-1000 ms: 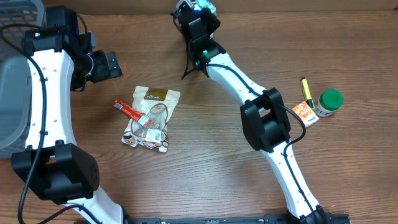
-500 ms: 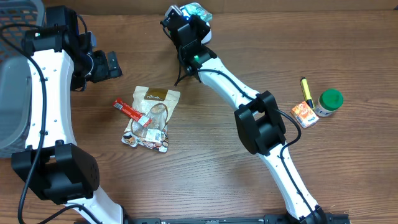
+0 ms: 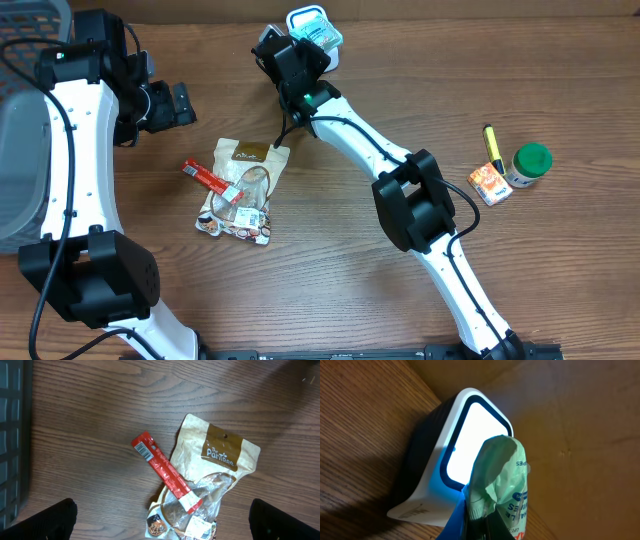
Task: Scan the item barcode
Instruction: 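Hold the tissue pack barcode against the white scanner window, then carry the tissue pack right and drop it near the jar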
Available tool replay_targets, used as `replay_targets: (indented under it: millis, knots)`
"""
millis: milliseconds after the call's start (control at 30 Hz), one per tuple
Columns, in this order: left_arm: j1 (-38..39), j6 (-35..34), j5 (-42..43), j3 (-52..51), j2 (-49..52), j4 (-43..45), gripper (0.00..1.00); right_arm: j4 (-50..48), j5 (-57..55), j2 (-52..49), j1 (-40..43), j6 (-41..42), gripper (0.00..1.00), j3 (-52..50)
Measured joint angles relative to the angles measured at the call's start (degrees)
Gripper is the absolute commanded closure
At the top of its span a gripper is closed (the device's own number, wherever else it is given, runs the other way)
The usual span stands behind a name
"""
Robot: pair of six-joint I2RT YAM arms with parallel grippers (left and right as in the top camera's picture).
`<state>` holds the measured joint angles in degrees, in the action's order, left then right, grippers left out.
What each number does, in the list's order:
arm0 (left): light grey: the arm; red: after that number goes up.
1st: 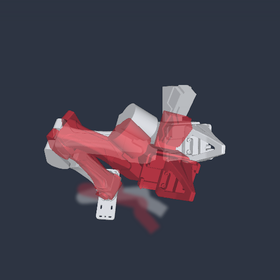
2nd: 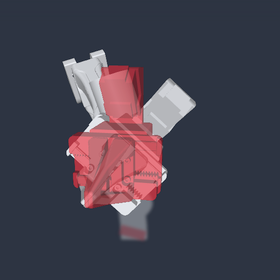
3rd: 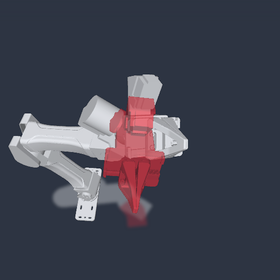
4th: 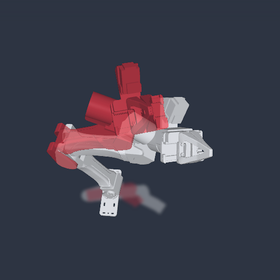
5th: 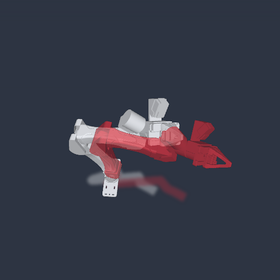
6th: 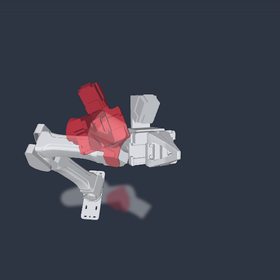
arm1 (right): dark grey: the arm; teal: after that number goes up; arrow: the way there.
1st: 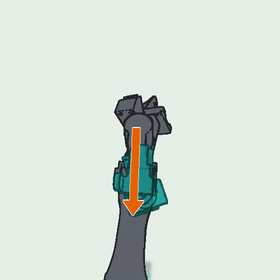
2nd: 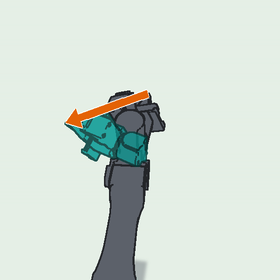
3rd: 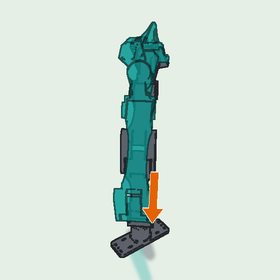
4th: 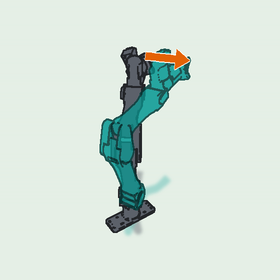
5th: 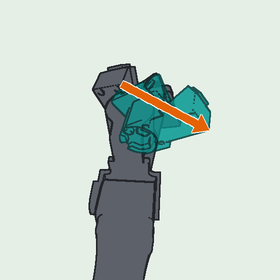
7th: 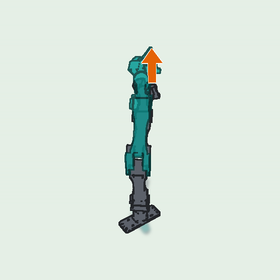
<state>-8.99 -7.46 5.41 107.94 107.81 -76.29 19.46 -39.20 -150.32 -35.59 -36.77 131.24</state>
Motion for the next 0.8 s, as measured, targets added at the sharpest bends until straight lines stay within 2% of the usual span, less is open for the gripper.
replay_targets:
  millis: [433, 600, 800]
  knots:
    - [0.0, 0.0, 0.0, 0.0, 0.0, 0.0, 0.0, 1.22, 1.09, 0.94, -0.09, 2.47, 0.97, 0.0]
    - [0.0, 0.0, 0.0, 0.0, 0.0, 0.0, 0.0, 6.95, 5.6, 4.7, -0.09, 5.9, 0.97, 0.0]
    - [0.0, 0.0, 0.0, 0.0, 0.0, 0.0, 0.0, 18.27, 13.35, 13.66, 0.59, 14.03, 0.97, -0.07]
